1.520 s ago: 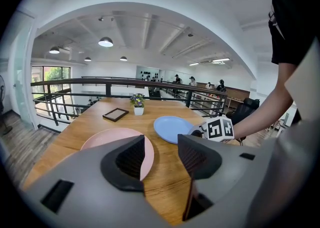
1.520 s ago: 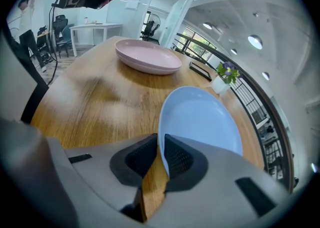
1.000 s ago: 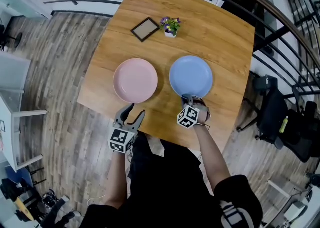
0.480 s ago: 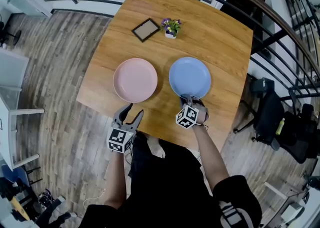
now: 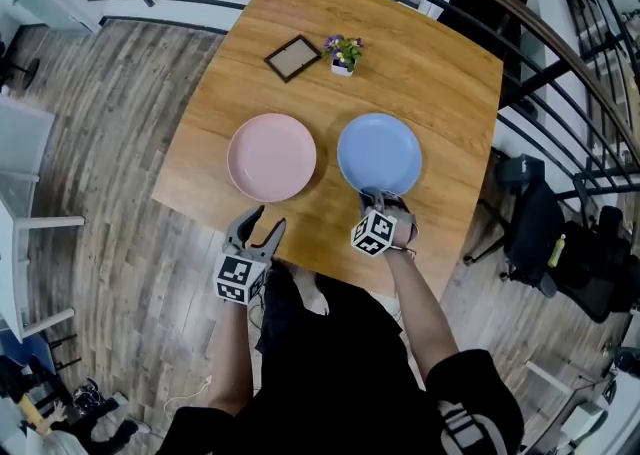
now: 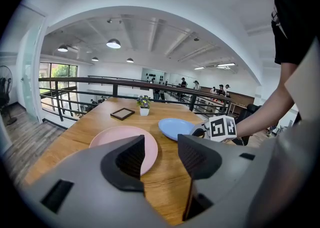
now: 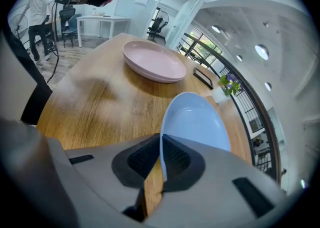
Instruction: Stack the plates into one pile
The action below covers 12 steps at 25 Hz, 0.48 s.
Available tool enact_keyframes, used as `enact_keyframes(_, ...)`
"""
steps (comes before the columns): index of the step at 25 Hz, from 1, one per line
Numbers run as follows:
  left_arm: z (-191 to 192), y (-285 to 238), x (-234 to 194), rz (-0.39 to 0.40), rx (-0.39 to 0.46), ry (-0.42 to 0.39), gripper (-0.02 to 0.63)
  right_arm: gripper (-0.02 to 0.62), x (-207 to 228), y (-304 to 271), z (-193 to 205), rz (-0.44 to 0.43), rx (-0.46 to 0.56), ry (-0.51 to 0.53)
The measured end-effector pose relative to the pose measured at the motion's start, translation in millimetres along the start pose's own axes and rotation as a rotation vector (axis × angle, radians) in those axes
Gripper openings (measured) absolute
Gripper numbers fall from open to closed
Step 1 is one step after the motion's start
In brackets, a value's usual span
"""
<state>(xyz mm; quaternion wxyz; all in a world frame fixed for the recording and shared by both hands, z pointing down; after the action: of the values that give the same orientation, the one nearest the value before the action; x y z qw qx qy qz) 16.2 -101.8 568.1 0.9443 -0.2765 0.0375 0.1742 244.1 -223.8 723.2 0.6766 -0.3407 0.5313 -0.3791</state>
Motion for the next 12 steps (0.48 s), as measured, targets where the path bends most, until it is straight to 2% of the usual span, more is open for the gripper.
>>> enact_keyframes(12,1,22,-28,-0.014,0.010,0.010,0.219,0.023,4,12,-33,0.035,0.010,0.011)
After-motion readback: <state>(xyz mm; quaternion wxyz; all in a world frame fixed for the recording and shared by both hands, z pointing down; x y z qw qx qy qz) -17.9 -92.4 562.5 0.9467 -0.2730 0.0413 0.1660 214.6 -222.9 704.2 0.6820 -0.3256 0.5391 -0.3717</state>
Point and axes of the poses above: the fingertips, and each gripper's own axes: y backward along the fingers, x to its right, z out of its underside, the point moved 5 cm from there along y, backward along the fingers, and after that the axes turned 9 degrees about -x, right-handed, at the moved point
